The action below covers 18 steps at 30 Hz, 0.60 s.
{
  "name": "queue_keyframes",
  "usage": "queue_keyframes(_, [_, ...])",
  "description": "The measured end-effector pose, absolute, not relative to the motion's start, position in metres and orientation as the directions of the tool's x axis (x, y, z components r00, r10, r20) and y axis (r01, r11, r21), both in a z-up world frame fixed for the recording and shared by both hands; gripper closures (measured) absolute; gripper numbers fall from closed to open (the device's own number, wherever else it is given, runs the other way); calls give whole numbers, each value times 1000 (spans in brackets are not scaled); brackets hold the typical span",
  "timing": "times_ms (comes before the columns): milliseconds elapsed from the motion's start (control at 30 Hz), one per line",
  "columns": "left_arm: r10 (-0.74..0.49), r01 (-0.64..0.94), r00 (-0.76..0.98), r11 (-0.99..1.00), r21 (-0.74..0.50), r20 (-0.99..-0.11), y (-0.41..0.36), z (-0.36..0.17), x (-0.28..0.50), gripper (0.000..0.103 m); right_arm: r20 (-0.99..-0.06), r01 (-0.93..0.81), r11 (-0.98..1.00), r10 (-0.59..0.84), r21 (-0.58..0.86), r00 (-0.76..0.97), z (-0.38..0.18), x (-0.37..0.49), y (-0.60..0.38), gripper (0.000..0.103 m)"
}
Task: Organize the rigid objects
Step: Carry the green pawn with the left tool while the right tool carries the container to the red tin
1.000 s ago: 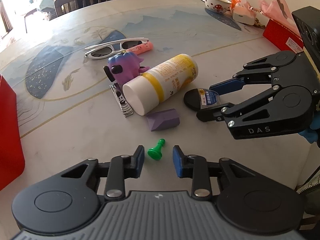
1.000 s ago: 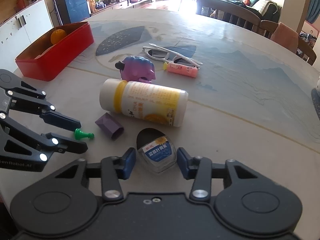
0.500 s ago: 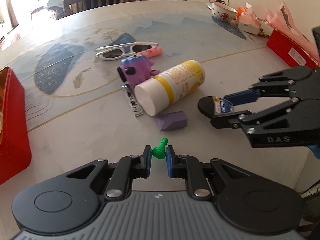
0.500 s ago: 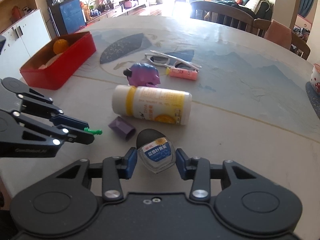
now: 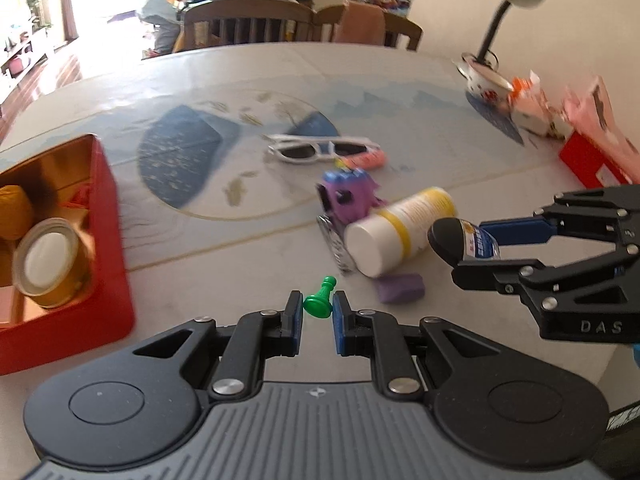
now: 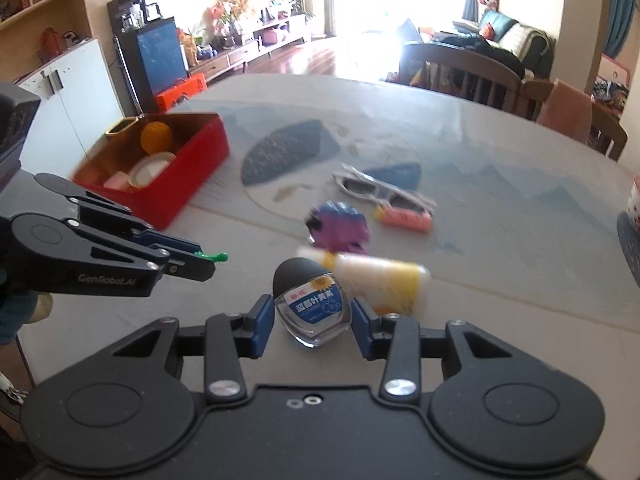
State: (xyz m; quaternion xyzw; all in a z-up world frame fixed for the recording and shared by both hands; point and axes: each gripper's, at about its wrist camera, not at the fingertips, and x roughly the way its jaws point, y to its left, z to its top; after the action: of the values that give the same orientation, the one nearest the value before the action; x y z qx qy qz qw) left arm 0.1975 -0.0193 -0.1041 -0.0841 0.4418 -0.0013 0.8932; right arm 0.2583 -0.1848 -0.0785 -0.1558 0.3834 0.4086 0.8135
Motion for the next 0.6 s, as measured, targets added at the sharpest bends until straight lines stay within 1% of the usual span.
queue_keyframes(600, [24,-234,661,956,-175,-750,84,-77,168,88,-724,-840,540,599,50,342,-57,242,-84,62])
